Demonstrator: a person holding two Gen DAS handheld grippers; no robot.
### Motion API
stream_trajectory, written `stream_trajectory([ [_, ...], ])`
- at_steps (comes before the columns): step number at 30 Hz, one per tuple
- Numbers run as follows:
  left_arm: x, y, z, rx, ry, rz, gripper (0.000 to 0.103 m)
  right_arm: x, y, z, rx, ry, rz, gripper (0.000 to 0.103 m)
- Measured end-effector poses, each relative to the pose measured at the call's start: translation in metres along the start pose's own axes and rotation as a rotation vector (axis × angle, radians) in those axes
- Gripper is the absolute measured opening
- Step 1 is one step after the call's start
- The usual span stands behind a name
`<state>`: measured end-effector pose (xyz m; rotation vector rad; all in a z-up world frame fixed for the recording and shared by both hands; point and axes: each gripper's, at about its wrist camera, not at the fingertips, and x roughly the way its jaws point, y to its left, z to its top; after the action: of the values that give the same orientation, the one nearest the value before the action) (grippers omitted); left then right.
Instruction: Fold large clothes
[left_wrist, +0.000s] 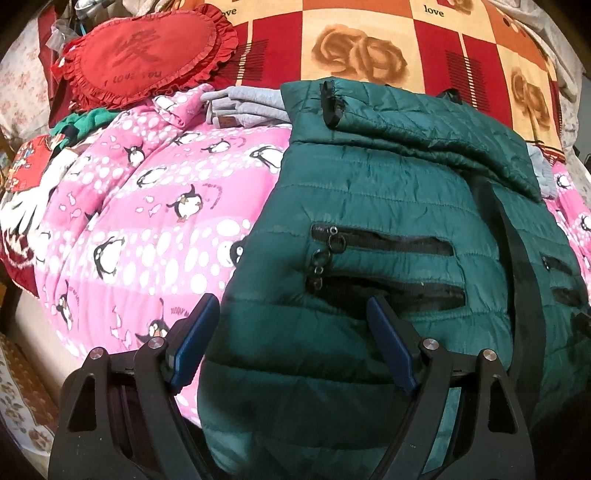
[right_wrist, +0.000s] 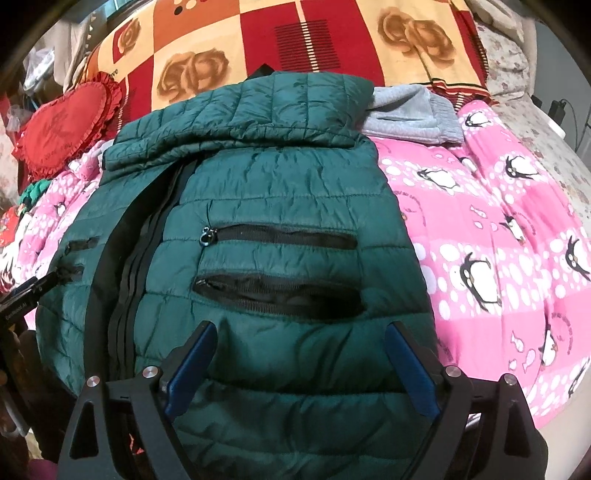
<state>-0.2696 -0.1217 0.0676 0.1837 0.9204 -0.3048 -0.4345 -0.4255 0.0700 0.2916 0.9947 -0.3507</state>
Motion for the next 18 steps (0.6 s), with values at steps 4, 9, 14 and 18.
stream_trajectory([
  [4, -0.001, 0.002, -0.007, 0.008, 0.016, -0.002, 0.082, -0.001, -0.001, -0.005, -0.005, 0.01, -0.008, 0.091],
  [9, -0.003, 0.009, -0.014, 0.003, 0.029, -0.009, 0.082, -0.003, -0.005, -0.009, 0.001, 0.016, -0.011, 0.091],
  [14, -0.002, 0.014, -0.017, -0.008, 0.042, -0.017, 0.082, -0.003, -0.008, -0.014, 0.005, 0.031, -0.011, 0.091],
  [18, -0.003, 0.017, -0.02, -0.009, 0.052, -0.031, 0.082, -0.002, -0.013, -0.018, 0.015, 0.043, -0.012, 0.091],
])
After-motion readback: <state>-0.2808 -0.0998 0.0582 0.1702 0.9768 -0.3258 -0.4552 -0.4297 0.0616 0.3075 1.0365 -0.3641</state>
